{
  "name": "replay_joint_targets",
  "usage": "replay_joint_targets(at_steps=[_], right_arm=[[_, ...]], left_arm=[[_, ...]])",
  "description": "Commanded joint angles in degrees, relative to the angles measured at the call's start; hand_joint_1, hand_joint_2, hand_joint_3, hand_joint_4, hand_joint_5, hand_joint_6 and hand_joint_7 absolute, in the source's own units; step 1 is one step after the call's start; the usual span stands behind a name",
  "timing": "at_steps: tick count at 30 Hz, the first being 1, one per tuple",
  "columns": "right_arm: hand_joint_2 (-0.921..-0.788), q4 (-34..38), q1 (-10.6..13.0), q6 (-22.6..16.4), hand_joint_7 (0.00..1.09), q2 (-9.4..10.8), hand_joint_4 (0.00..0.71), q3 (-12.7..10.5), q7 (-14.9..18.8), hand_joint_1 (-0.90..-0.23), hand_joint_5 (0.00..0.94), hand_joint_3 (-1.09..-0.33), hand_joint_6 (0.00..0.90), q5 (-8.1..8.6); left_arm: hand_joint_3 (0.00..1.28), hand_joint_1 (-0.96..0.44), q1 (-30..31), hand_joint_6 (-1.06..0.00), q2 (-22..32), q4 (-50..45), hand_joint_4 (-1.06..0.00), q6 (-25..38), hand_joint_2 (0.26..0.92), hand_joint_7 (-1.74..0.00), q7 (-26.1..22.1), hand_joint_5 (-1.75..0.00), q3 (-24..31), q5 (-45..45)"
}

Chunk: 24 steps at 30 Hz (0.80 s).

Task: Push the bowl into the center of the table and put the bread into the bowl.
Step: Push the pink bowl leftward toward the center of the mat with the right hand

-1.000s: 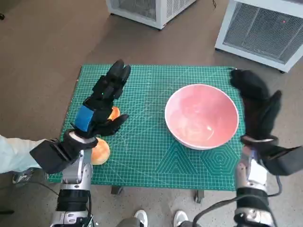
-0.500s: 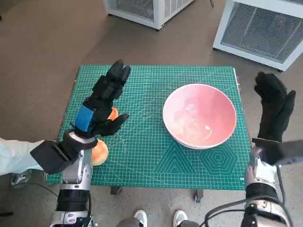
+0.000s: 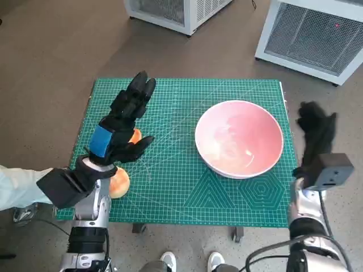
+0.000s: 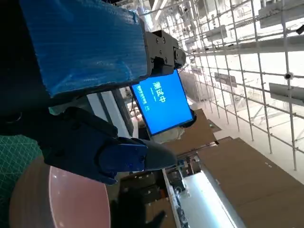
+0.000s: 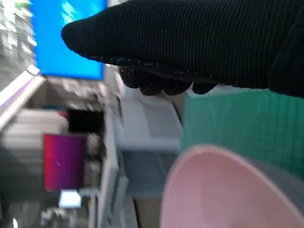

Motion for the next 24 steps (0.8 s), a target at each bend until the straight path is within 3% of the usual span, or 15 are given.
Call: replay_joint_targets(at_steps=[1, 6, 9, 24], right_arm=[[-0.921, 1.6, -1.0, 5.6, 0.34, 2.7, 0.236, -3.0, 4.9, -0.640, 0.000, -0.926, 0.171, 4.35], [-0.921, 2.0, -2.4, 9.3, 0.30, 4.9, 0.236, -5.3, 7.6, -0.648, 0.002, -0.909, 0.189, 7.27], [-0.921, 2.1, -3.2, 10.4, 0.29, 6.0, 0.241, -6.1, 8.4, -0.654, 0.005, -0.899, 0.199, 8.13], [-0.921, 2.3, -7.0, 13.0, 0.27, 9.8, 0.239, -5.9, 8.9, -0.608, 0.001, -0.913, 0.212, 8.29]], left_arm=[[0.33, -0.66, 0.2, -0.15, 0.4, -0.6, -0.13, -0.4, 0.921, -0.10, 0.1, 0.00, -0.1, 0.4], [0.33, -0.67, 0.8, -0.15, 0.7, -1.1, -0.13, -0.5, 0.921, -0.10, 0.0, 0.00, 0.0, 0.2], [0.33, -0.67, 1.2, -0.15, 0.9, -1.4, -0.13, -0.7, 0.921, -0.10, -0.1, 0.00, 0.2, 0.0], [0.32, -0.68, 3.5, -0.15, 1.9, -3.6, -0.13, -0.4, 0.921, -0.10, -0.3, 0.00, 1.0, -0.8]])
